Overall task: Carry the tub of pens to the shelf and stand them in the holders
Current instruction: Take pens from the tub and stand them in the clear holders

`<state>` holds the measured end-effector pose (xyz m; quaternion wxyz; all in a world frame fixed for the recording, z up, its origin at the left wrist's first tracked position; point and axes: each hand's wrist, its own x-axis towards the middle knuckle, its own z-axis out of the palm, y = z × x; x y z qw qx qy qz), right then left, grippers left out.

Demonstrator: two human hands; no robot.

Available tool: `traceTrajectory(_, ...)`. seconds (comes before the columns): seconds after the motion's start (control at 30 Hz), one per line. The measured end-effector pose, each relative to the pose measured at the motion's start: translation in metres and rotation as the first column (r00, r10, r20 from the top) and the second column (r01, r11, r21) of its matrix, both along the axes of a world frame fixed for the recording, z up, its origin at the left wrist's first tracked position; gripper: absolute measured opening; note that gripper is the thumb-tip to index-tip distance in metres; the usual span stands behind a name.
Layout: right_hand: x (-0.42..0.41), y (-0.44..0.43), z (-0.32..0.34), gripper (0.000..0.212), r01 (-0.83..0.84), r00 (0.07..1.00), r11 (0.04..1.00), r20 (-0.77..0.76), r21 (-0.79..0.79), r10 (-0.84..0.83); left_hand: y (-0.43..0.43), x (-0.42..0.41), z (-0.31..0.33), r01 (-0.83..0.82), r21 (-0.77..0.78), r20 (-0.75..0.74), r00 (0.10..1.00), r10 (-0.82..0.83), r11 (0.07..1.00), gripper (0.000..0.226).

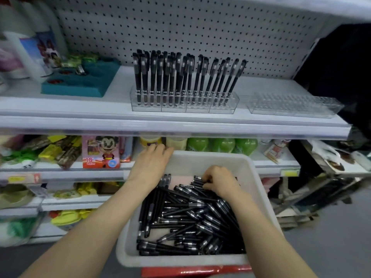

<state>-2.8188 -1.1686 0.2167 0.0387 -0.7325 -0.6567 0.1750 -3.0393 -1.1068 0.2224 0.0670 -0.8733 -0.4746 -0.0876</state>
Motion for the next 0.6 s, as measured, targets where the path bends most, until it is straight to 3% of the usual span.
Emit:
traceTrajectory(0.43, -0.030, 0.002, 0.002, 0.024, -0.186, 0.944, 0.982, 0.271, -0.028, 0.186, -0.001, -0.001, 0.001, -0.019, -0.002, -0.022, 1.000, 0.019, 1.000, 0.079)
traceTrajectory(0.6, -0.029, 0.001, 0.011, 0.021, -0.192, 0.947, 0.981, 0.268, 0.026, 0.178, -0.006, 0.001, 0.008, -0.013, 0.001, 0.008, 1.000, 0.013, 1.000, 0.079)
